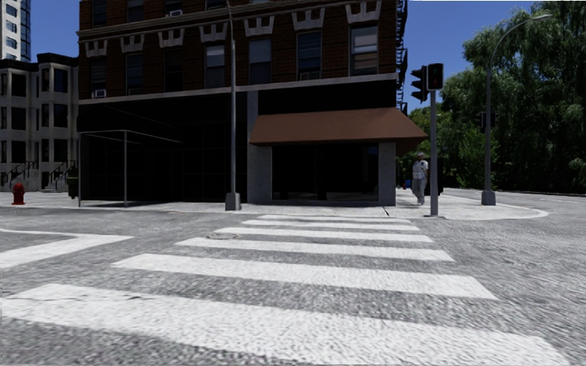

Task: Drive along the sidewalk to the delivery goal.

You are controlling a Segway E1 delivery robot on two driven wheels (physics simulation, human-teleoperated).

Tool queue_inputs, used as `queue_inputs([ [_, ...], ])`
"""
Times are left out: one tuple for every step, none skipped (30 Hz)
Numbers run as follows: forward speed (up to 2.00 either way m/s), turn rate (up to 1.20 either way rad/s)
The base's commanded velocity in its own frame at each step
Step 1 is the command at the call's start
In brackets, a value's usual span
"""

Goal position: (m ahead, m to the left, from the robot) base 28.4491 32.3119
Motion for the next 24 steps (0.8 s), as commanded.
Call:
queue_inputs([
  [2.00,0.00],
  [2.00,0.00],
  [2.00,0.00],
  [2.00,0.00],
  [2.00,0.00],
  [2.00,0.00],
  [2.00,0.00],
  [2.00,0.00],
  [2.00,0.00],
  [2.00,0.00],
  [2.00,0.00],
  [2.00,0.00],
  [2.00,0.00],
  [2.00,0.00],
  [2.00,0.00],
  [2.00,0.00],
  [2.00,0.00],
  [2.00,0.00],
  [2.00,0.00],
  [2.00,0.00],
  [2.00,0.00],
  [2.00,0.00],
  [2.00,0.00],
  [2.00,0.00],
])
